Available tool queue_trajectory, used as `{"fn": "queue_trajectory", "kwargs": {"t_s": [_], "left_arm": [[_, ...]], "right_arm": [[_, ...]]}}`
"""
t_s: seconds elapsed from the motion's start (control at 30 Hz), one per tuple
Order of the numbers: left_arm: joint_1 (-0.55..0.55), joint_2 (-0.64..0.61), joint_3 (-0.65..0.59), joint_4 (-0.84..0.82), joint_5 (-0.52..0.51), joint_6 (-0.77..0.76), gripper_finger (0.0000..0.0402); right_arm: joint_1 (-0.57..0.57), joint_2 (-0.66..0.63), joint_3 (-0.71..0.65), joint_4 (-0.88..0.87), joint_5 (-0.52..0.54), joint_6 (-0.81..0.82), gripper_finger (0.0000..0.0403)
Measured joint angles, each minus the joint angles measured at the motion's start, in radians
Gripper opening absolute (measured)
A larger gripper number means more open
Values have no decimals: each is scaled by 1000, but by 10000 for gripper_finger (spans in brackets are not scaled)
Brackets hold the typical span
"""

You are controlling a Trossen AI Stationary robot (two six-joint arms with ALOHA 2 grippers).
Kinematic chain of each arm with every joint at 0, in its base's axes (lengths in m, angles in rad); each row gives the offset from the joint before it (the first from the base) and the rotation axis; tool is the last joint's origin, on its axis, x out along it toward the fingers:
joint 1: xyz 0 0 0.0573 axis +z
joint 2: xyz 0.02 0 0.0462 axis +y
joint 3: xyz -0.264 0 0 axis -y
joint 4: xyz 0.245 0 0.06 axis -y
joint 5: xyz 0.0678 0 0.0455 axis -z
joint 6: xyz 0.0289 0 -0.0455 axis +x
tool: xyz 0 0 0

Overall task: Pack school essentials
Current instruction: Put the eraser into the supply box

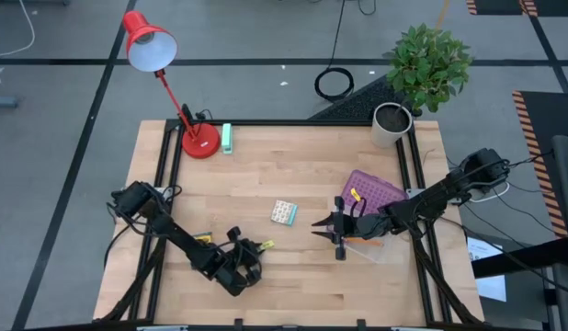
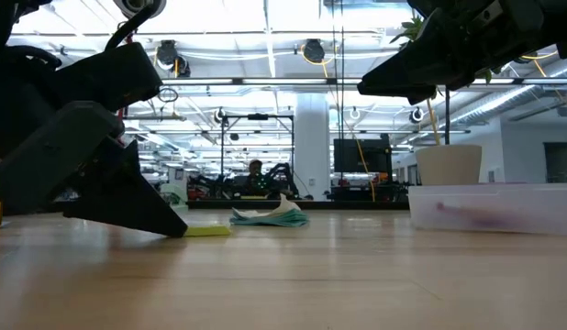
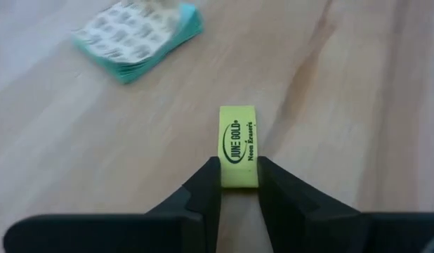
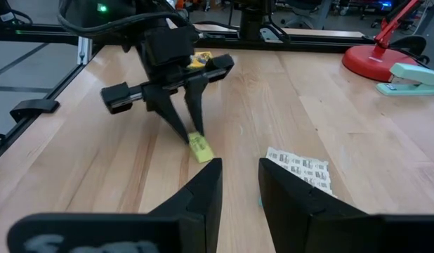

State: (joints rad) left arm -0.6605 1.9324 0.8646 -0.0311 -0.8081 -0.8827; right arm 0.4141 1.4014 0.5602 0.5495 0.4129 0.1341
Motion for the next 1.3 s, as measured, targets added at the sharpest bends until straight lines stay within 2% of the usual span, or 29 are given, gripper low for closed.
{"fn": "queue_trajectory", "kwargs": {"t_s": [0.27,0.5,0.67,1.03,1.3], "left_arm": [[0,-64,-1,-1,-21,56,88],[5,-148,1,13,-30,158,88],[14,-204,3,17,-30,252,88],[41,-291,3,84,-7,386,88],[64,-306,3,236,54,486,88]], "right_arm": [[0,0,1,-2,-4,-27,89],[0,0,1,0,-80,-133,89],[6,0,1,17,-126,-342,89],[13,0,1,92,-127,-821,93],[-1,0,0,182,-128,-1129,153]]}}
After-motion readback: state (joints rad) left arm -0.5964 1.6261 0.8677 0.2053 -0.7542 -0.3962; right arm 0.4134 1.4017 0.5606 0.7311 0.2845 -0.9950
